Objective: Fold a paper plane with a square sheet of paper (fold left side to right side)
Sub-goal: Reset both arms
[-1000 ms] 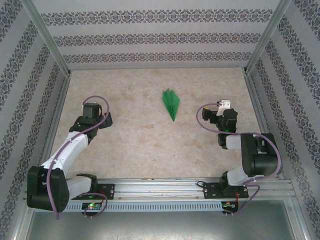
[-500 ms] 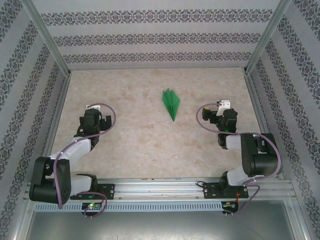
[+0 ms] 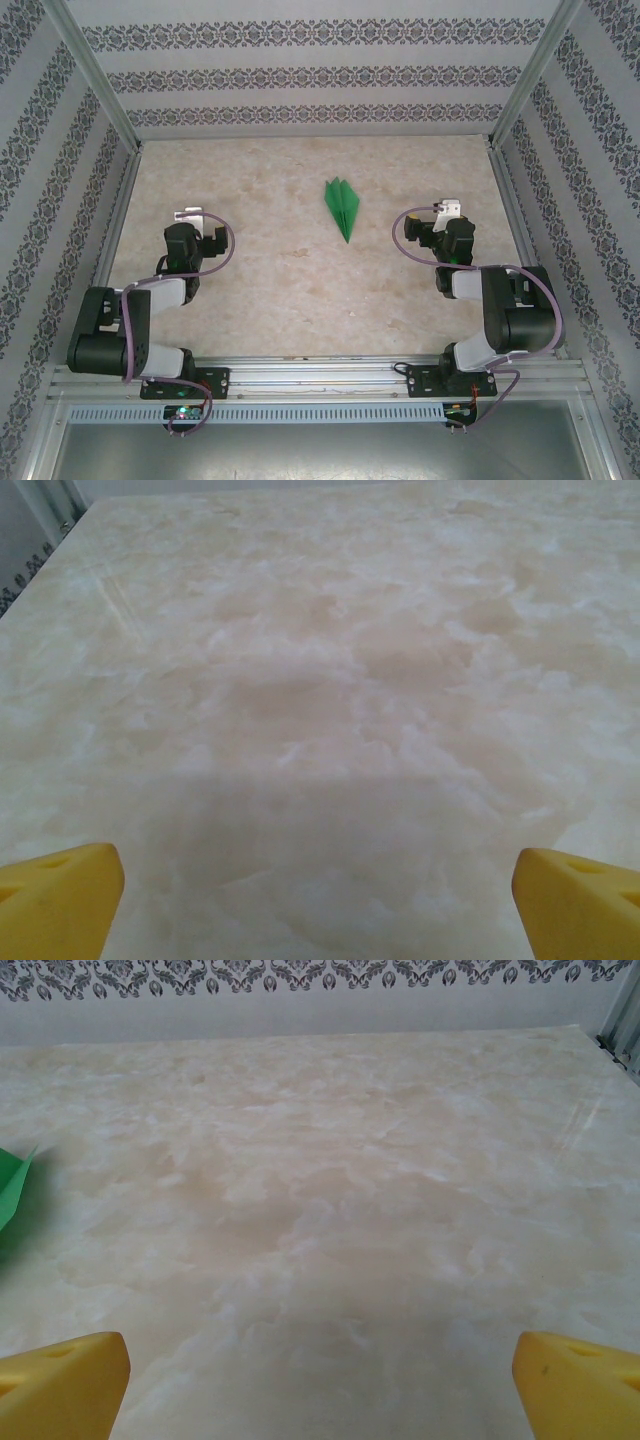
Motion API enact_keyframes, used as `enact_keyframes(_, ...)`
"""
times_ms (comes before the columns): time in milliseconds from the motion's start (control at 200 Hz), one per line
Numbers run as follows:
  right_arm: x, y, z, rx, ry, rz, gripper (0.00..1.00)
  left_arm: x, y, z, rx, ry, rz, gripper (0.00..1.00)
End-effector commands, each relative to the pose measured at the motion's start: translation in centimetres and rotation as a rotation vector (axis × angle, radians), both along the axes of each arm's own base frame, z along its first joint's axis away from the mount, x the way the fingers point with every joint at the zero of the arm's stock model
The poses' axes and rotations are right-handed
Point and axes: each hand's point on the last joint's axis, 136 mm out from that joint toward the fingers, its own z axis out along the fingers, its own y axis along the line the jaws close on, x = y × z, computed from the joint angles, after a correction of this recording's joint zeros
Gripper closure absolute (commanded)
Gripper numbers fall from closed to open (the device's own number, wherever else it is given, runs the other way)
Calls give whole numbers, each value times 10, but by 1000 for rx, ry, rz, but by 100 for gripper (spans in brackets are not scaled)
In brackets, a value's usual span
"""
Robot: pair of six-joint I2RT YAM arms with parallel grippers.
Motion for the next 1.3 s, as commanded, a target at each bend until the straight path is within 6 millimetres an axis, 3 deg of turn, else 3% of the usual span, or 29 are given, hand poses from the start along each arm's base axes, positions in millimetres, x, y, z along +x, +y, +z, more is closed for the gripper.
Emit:
enact_keyframes(0,2,2,7,-12,-35,9,2,10,-4,21,-32,-115,-43,0)
enact_keyframes(370,2,2,7,-13,-34,8,2,14,-18,1,-47,-185,-122,0)
enact_keyframes(535,2,3,7,-13,-35,9,2,24,-15,-7,-54,-86,-106,0)
enact_keyframes(1299,2,3,8,-18,-36,6,2,23,-10,-5,-45,-107,-79,0)
